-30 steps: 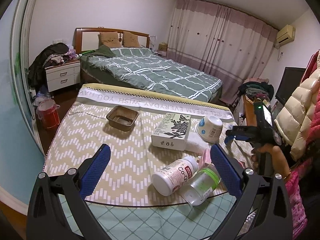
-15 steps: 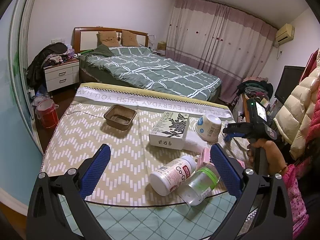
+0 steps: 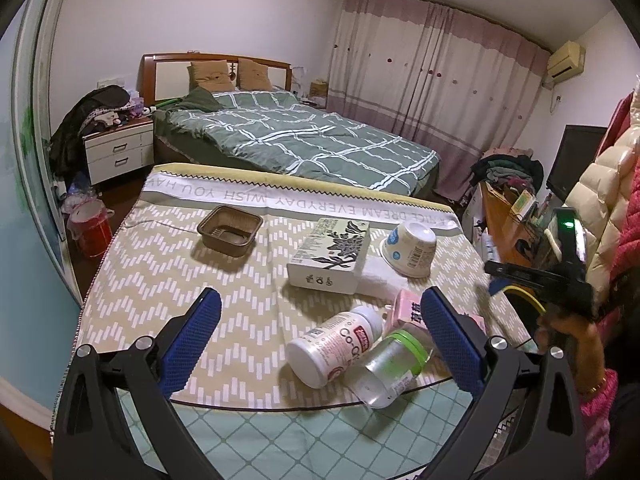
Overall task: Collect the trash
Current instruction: 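Carry the toothpaste tube with the right gripper over the yellow bin and release, then grasp the clear green-banded jar with the left gripper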
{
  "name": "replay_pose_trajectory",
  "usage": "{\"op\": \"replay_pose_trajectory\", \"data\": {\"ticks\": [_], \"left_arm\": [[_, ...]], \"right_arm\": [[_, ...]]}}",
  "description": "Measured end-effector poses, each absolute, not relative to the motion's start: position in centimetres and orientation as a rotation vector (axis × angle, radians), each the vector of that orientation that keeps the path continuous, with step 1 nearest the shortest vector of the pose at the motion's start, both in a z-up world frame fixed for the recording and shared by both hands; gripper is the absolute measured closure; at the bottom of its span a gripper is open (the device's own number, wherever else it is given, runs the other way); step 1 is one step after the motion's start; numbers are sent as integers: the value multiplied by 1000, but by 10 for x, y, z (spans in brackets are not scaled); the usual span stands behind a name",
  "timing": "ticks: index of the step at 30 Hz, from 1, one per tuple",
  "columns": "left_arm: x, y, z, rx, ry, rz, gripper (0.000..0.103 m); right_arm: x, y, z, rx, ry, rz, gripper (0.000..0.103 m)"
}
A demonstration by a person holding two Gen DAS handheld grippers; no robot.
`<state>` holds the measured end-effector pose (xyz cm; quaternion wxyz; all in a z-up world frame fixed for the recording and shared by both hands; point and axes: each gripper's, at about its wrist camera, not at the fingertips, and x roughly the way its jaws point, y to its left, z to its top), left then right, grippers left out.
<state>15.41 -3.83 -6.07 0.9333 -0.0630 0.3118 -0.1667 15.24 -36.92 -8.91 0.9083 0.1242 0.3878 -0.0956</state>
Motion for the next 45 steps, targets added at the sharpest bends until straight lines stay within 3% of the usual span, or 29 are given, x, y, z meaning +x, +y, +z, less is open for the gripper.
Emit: {"op": "replay_pose_trajectory", "data": {"ticks": [10,22,27,45], "left_arm": [[147,-66,-64,-87,651,-378,5],[137,-109,-60,-13,660,-437,5],[136,-117,-61,2,667,-445,5],[125,-100,-85,53,697,-405,5]], "right_arm": [[72,-446,-92,314,739,-408,63],[50,-518,-125,436,769,-553,61],[55,-524,-134,460,776,-565,52],[53,-452,-110,302,636,-521,50]]}}
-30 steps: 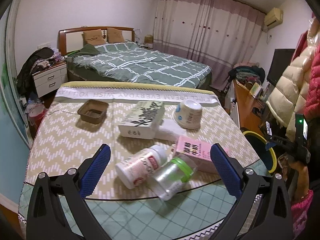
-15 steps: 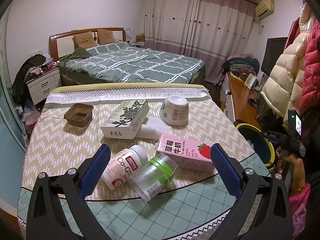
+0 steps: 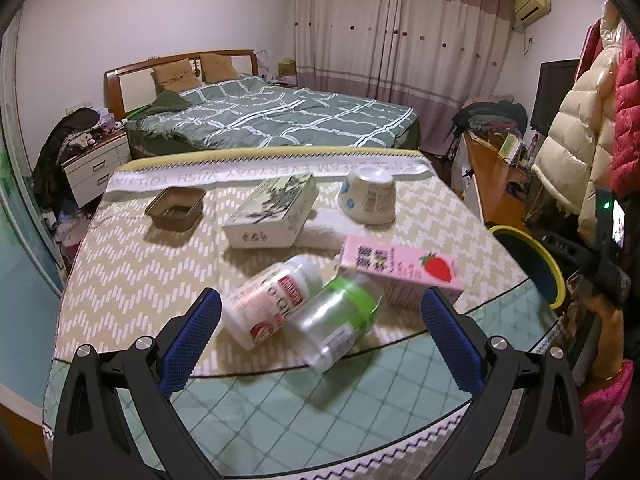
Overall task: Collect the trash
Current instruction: 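Grasp the clear green-banded jar with the left gripper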
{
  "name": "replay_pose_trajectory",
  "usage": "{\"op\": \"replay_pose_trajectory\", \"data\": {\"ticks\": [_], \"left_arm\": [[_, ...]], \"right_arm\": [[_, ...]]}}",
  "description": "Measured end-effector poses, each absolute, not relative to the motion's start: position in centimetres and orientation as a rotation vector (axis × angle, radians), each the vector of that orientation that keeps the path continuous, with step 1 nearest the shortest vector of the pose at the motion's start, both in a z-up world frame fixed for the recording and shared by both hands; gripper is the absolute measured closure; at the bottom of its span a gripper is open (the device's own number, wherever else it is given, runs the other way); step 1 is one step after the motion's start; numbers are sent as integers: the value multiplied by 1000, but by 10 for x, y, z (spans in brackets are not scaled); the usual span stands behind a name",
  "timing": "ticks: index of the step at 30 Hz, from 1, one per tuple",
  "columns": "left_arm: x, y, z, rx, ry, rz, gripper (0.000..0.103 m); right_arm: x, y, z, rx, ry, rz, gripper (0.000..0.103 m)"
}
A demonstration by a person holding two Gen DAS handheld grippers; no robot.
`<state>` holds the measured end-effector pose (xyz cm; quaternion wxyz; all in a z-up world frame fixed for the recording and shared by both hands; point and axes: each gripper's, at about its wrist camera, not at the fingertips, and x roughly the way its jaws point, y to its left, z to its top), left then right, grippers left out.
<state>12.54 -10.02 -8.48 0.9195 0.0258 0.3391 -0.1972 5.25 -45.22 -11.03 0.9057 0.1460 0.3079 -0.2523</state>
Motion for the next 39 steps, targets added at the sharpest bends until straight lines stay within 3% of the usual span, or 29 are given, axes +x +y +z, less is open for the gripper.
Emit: {"op": "replay_pose_trajectory", "data": {"ticks": [17,24,30,35,39], "left_arm": [[153,-126,-125,82,794,-576,5],[146,-143,-133,71,868,-708,12],[159,-149,-139,86,887,-626,12],[167,-159,-145,124,895,-593,22],[171,-165,-147,148,897,-600,37]], "right_arm": [[55,-461,-118,331,663,-506,50],[56,-462,-120,337,666,-496,50],[55,-461,-120,339,659,-495,50],[55,-460,-120,342,660,-489,50],[55,-462,-120,347,660,-484,50]]}}
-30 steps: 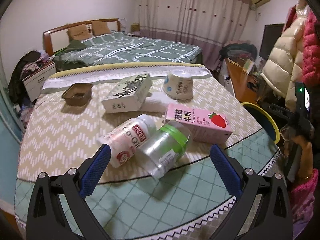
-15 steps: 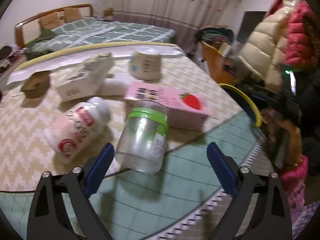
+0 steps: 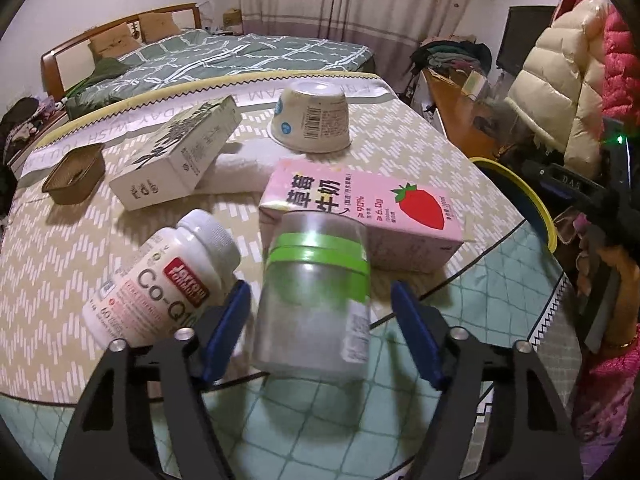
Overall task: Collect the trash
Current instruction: 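Grasp the clear green-banded jar with the left gripper, then carry the jar with the left gripper over the yellow bin and release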
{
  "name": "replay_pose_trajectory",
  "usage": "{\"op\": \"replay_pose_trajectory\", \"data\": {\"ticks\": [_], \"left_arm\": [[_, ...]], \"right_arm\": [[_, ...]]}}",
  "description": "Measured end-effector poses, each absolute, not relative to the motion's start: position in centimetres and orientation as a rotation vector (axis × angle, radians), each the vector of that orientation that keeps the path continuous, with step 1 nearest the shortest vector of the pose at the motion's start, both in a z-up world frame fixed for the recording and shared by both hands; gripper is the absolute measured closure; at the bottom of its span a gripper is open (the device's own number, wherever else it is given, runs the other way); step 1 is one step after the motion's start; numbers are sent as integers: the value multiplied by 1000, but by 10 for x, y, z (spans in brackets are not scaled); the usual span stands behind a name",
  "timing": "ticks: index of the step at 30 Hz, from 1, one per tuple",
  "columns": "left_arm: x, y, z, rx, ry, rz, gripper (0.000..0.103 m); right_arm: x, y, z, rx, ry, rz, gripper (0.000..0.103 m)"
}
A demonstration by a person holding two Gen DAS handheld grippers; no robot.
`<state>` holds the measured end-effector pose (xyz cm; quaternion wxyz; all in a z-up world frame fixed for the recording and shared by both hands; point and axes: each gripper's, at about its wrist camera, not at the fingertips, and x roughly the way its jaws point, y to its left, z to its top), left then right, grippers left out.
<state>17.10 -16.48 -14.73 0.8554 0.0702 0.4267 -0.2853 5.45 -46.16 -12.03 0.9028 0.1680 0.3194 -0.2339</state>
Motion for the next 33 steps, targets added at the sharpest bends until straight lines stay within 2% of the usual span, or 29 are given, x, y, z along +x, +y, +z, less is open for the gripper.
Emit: {"op": "replay_pose_trajectory", "data": {"ticks": [3,9,21,33], "left_arm": [[172,-167,-150,160,904,-604,52],[165,-167,-147,177,898,-604,52],[140,-185,-100,177,821,-678,52],[145,-306,-78,230,817,-876,52]], "right_arm": [[54,-461,-120,350,656,-481,50],[51,-462,-119,357,642,-475,50],[22,-474,-113,350,624,-469,50],[-46,-529,-102,388,565,-565,50]]}}
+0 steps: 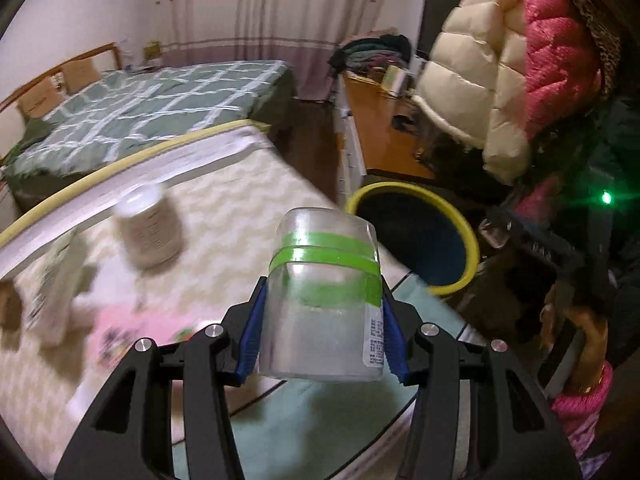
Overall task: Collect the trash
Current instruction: 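Carry the jar with the left gripper over the yellow bin and release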
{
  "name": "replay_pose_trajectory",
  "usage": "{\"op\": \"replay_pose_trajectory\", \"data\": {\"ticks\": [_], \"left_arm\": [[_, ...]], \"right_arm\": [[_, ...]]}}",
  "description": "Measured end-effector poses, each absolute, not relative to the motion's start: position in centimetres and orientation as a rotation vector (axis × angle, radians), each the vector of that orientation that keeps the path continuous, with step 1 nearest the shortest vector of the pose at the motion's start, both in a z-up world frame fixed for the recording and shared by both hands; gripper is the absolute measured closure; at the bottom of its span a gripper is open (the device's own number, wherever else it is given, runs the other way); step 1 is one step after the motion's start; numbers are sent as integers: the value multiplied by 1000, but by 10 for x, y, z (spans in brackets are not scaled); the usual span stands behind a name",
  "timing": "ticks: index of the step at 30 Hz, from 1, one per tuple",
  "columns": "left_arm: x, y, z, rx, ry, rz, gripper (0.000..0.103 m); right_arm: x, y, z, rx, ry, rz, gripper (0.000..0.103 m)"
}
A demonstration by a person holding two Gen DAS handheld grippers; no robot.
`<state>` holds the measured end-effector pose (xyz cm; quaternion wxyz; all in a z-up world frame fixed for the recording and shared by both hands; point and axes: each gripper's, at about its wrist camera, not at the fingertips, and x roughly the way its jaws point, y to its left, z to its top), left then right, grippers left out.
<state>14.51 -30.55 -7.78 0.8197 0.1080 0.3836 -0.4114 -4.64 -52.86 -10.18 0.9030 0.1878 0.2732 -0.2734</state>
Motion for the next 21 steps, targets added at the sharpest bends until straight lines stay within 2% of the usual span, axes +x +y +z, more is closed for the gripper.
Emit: {"op": "replay_pose_trajectory", "data": {"ticks": [11,19,20,21], "left_arm": [[152,-455,-94,315,881,-1003,52],[155,-520,-126,363,944,-1019,52],[157,-523,-129,364,948,-1010,52],[158,-525,-130,359,948,-998,41]], "right_arm": [[-81,-575,-121,460,566,-622,50],[-96,-594,-131,492,563,-662,50],[-95,-594,-131,493,565,-662,49],[-95,-593,-132,492,567,-661,49]]}}
